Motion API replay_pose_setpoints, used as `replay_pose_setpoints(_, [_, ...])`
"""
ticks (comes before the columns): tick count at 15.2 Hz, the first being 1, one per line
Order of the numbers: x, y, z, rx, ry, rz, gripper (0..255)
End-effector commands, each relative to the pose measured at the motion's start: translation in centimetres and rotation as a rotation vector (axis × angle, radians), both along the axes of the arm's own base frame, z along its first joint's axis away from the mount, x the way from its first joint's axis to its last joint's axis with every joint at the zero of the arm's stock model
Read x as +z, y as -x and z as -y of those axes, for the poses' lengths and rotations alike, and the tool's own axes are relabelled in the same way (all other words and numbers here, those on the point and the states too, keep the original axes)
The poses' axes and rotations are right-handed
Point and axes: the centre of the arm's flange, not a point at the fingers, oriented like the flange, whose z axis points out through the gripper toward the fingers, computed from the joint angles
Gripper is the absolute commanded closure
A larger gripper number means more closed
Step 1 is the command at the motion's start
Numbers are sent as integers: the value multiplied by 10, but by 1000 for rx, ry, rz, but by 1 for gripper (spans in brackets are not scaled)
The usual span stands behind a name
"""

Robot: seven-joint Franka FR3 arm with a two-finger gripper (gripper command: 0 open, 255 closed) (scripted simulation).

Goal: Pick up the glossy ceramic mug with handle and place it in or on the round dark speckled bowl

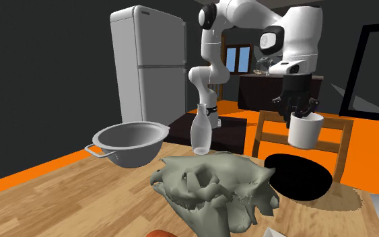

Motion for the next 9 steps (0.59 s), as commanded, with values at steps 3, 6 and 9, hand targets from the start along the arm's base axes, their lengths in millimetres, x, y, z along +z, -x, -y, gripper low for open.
replay_pose_setpoints(3, [-21,0,-1,0,0,1,255])
replay_pose_setpoints(6, [-37,0,-1,0,0,1,255])
replay_pose_setpoints(9, [-53,0,-1,0,0,1,255])
